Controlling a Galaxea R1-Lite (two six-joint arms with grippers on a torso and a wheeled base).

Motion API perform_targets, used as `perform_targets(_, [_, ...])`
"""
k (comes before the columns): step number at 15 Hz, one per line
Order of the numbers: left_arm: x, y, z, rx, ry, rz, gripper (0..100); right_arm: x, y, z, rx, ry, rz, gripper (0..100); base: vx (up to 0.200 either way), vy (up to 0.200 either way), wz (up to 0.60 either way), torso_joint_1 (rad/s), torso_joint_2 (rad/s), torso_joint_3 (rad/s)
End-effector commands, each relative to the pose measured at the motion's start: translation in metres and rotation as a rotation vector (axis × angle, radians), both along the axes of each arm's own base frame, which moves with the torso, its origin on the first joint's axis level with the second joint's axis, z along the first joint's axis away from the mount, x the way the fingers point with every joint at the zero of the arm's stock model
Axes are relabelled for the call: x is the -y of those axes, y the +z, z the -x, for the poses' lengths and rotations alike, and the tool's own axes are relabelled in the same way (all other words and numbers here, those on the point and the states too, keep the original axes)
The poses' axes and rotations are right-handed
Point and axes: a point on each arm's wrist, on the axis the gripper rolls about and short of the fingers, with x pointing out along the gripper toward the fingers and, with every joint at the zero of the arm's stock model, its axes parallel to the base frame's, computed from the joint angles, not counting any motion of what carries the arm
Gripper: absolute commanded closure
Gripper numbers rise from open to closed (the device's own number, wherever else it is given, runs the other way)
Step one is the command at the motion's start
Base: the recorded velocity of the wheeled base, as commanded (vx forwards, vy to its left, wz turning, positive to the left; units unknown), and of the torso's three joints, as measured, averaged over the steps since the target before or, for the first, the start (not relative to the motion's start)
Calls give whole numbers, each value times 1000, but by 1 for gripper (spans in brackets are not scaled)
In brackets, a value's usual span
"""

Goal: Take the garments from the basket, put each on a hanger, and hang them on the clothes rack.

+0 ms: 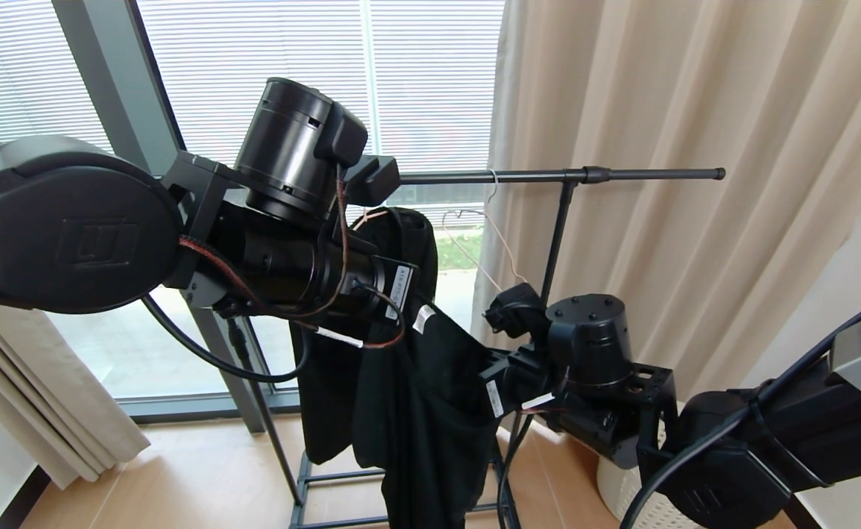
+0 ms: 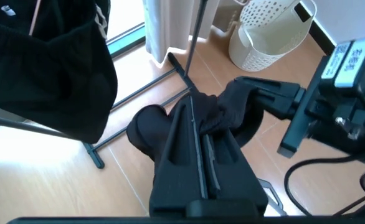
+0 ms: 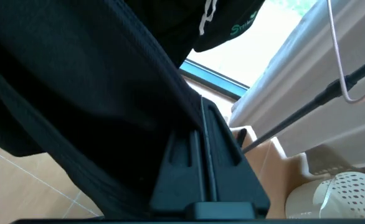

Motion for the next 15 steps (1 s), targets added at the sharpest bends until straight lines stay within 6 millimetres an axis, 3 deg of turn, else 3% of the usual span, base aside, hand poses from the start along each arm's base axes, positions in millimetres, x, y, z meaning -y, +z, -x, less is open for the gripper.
perform_targets(1, [-9, -8, -2, -19, -9, -30, 100, 16, 16, -15, 46, -69, -23, 100, 0, 0, 0, 0, 0, 0])
perform_targets(3, [-16, -18, -6, -38, -32, -69, 100, 32, 34, -18, 101, -102, -23, 100, 0, 0, 0, 0, 0, 0])
perform_targets(6, [-11, -22, -12, -42, -62, -72, 100, 44, 60, -8, 148, -119, -16, 100, 0, 0, 0, 0, 0, 0])
perform_targets(11, [-15, -6, -8, 23, -91, -80, 100, 56, 116, 32, 283, -209, 27, 100, 0, 0, 0, 0, 0, 0])
perform_targets(13, [-18, 4, -3, 53, -92, -64, 100, 48, 129, 46, 323, -182, 95, 100, 0, 0, 0, 0, 0, 0])
perform_targets(15, [-24, 21, 5, 101, -95, -42, 100, 44, 135, 45, 361, -147, 210, 100, 0, 0, 0, 0, 0, 0])
